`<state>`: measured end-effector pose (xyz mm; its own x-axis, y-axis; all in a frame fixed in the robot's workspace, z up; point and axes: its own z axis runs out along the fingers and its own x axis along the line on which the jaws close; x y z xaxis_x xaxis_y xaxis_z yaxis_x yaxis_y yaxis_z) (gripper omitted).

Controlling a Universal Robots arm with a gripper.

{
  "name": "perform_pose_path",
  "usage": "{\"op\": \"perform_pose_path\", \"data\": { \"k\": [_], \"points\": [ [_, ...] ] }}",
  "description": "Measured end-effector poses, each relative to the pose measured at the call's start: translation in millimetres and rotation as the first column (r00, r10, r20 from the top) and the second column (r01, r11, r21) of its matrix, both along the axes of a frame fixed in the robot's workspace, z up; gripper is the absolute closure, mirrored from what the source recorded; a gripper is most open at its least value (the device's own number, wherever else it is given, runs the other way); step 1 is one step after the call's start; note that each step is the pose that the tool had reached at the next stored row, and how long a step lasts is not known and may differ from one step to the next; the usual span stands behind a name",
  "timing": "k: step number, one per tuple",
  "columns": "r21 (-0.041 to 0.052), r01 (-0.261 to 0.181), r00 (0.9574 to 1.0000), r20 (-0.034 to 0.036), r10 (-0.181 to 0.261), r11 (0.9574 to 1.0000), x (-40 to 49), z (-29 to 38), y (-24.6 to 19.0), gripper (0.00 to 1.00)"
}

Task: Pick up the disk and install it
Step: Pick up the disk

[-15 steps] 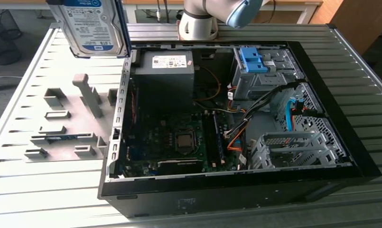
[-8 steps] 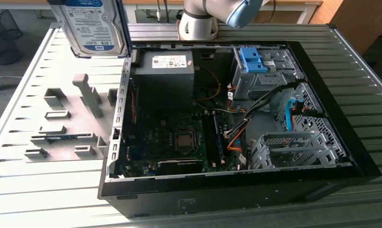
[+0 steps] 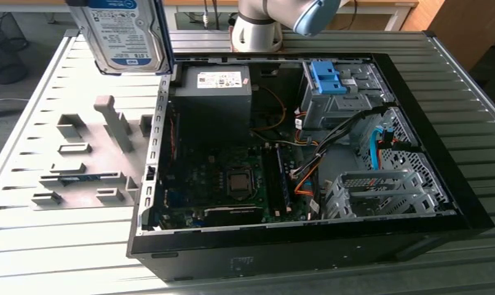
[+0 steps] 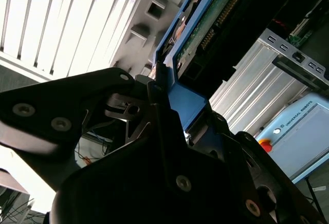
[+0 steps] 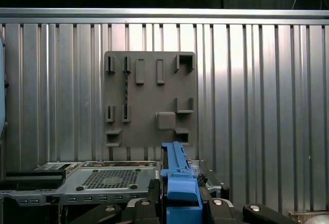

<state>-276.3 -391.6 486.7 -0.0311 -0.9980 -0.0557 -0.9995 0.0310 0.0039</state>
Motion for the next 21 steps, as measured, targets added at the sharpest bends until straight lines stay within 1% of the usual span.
{"op": "perform_pose_path", "data": {
  "k": [21],
  "points": [
    [0.0000, 0.000, 1.0000, 0.0000, 0.000, 1.0000, 6.0, 0.0, 0.0, 0.64]
  ]
}}
